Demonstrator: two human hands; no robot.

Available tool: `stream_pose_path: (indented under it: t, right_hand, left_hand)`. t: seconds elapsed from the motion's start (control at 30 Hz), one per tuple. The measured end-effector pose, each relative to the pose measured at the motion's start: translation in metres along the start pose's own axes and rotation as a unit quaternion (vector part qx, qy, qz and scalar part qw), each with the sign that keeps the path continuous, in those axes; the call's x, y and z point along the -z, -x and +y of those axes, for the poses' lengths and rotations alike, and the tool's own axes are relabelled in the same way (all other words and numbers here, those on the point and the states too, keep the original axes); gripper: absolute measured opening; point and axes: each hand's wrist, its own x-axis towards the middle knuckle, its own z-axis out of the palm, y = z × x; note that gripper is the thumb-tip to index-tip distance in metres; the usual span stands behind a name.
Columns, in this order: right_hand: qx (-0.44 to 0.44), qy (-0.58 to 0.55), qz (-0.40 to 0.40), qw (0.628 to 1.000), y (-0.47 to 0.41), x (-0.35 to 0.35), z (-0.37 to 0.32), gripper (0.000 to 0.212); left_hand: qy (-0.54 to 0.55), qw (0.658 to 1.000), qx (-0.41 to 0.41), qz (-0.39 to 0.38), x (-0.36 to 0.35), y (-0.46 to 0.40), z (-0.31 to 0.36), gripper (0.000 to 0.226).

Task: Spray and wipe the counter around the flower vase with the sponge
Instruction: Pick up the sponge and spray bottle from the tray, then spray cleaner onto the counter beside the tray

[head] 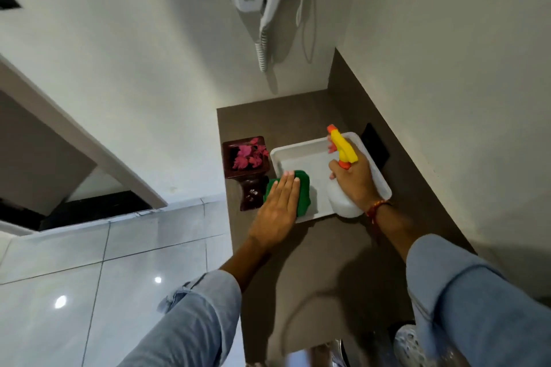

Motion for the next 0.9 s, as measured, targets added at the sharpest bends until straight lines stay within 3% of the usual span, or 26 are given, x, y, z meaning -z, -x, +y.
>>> stream_pose_path:
  t: [0.07,0.23,0.33,0.67,0.9]
  right_hand:
    - [-0.003,0.006,-0.012,1.0,0.028,-0.014,-0.021,0.065]
    - [-0.062,-0.009,-0.02,0.998,0.098,-0.068,-0.038,0.024]
    - [-0.095,-0.014,-0.039,0.995,0.128,-0.103,-0.039,0.012]
    - [-0.168,0.068,0.023,0.983,0.159,-0.143,-0.036,0.005]
    - [-0.197,0.008,-0.008,0.98,0.152,-0.126,-0.027,0.014]
  left_hand:
    - [0.005,0.999,0.027,-0.022,0.021,0.036,-0.009,0.076]
    - [-0.03,0.992,0.103,-0.065,0.053,0.114,-0.035,0.085]
    - [-0.041,0.986,0.149,-0.063,0.066,0.141,-0.047,0.08]
    - [-0.064,0.98,0.171,-0.078,0.068,0.167,-0.062,0.087]
    - [-0.056,0.984,0.154,-0.07,0.076,0.147,-0.06,0.084]
